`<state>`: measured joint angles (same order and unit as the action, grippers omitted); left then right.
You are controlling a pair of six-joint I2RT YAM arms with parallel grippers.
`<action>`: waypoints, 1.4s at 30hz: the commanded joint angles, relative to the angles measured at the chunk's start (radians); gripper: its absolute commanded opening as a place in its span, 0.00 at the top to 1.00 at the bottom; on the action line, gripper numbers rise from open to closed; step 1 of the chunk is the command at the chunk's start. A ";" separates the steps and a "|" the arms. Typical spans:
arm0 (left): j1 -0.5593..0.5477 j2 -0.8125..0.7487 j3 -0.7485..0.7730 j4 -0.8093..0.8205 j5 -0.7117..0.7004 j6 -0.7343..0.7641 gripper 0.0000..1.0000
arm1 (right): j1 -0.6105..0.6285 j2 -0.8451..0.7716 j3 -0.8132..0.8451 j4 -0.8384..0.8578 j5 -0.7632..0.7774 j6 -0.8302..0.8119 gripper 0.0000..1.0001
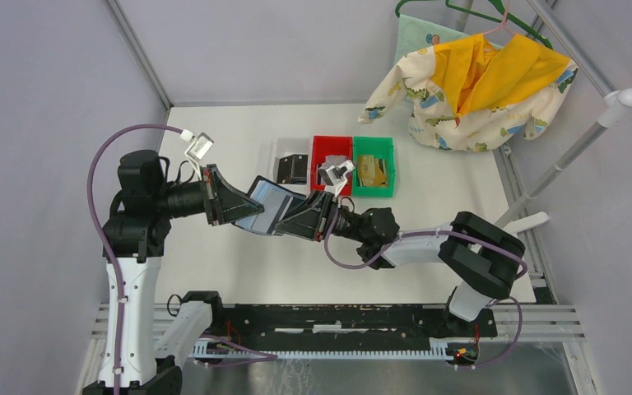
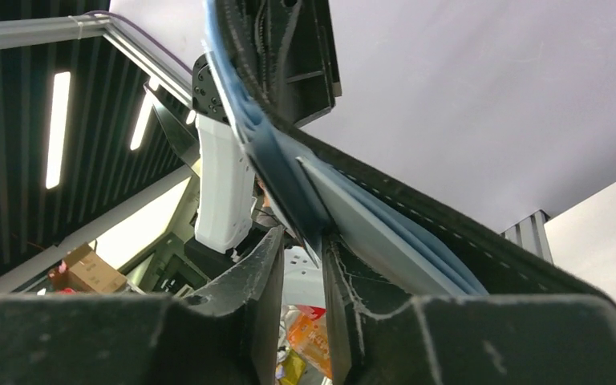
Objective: Take the credit cards out of the card holder
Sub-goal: Remove the credit card from the card holder.
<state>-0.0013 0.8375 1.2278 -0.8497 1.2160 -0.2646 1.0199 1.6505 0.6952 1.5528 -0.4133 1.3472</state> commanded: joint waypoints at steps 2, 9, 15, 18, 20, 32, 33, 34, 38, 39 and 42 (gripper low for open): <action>0.000 -0.012 0.049 0.025 0.073 -0.067 0.98 | -0.006 0.037 0.061 0.325 0.043 0.081 0.76; 0.000 -0.009 0.062 0.024 0.076 -0.067 0.98 | -0.012 0.022 0.026 0.405 0.064 0.086 0.85; 0.000 0.000 0.070 0.025 0.068 -0.068 0.98 | -0.012 -0.010 -0.009 0.406 0.056 0.056 0.93; 0.000 0.000 0.077 0.024 0.066 -0.070 0.98 | -0.012 -0.031 -0.027 0.406 0.054 0.035 0.97; 0.000 0.001 0.081 0.024 0.065 -0.073 0.98 | -0.013 -0.042 -0.043 0.406 0.055 0.022 0.97; 0.000 -0.001 0.083 0.083 0.101 -0.164 0.98 | -0.014 -0.031 0.010 0.406 0.041 0.021 0.66; 0.000 -0.003 0.083 0.088 0.103 -0.168 0.98 | -0.017 -0.028 0.023 0.406 0.041 0.022 0.66; 0.000 -0.005 0.083 0.089 0.105 -0.169 0.98 | -0.019 -0.024 0.033 0.406 0.043 0.025 0.66; 0.000 -0.010 0.078 0.089 0.115 -0.173 0.98 | -0.028 -0.020 0.068 0.407 0.049 0.034 0.67; 0.000 -0.010 0.077 0.088 0.115 -0.173 0.98 | -0.032 -0.022 0.071 0.407 0.050 0.035 0.67; 0.000 -0.012 0.077 0.087 0.119 -0.172 0.98 | -0.043 -0.033 0.081 0.406 0.051 0.039 0.68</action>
<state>0.0036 0.8406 1.2675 -0.7795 1.2572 -0.3744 0.9981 1.6302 0.7181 1.5520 -0.3851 1.3731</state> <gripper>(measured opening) 0.164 0.330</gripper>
